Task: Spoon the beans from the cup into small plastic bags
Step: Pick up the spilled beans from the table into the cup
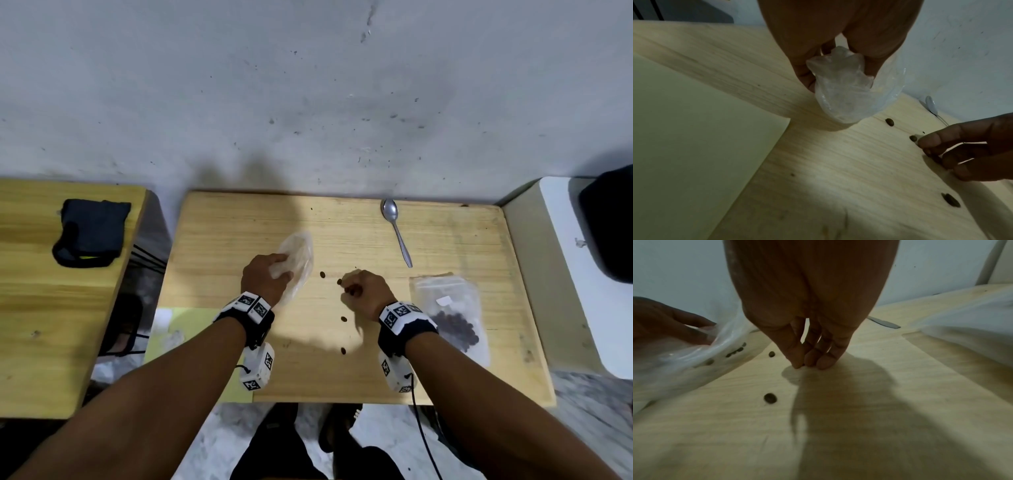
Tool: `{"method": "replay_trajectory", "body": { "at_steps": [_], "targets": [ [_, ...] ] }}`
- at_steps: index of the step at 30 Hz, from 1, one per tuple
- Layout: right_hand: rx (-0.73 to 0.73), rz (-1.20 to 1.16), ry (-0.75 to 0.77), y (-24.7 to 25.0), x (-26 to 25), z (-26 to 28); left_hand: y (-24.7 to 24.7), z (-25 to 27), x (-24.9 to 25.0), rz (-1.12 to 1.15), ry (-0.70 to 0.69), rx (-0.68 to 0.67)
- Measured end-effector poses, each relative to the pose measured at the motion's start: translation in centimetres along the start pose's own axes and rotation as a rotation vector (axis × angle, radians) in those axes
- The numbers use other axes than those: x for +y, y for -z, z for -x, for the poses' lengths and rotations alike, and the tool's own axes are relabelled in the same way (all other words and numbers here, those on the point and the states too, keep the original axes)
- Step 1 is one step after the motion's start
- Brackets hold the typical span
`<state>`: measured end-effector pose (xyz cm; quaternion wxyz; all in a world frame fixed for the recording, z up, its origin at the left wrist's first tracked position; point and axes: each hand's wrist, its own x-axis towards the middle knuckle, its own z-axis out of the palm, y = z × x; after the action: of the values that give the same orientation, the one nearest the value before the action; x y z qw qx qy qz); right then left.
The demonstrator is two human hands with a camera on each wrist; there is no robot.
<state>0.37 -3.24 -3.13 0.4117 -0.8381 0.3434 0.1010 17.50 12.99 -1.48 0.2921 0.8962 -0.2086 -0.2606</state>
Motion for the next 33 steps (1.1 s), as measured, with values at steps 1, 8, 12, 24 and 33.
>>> {"method": "replay_trajectory", "body": {
  "at_steps": [1, 8, 12, 24, 33],
  "targets": [
    [-0.028, 0.011, 0.013, -0.2, 0.0, 0.5, -0.2, 0.4, -0.1, 0.000, 0.001, -0.002],
    [-0.021, -0.201, -0.003, -0.6, 1.0, 4.1, -0.9, 2.9, -0.3, 0.027, 0.015, 0.021],
    [-0.458, -0.215, -0.138, -0.8, 0.2, 6.2, -1.3, 4.0, -0.4, 0.050, 0.032, 0.040],
    [-0.235, -0.278, -0.048, -2.8, 1.1, 5.3, -2.1, 4.7, -0.8, 0.122, 0.077, 0.095],
    [-0.068, -0.275, -0.066, -3.3, 1.0, 5.2, -1.7, 4.2, -1.3, 0.136, 0.074, 0.110]
  ]
}}
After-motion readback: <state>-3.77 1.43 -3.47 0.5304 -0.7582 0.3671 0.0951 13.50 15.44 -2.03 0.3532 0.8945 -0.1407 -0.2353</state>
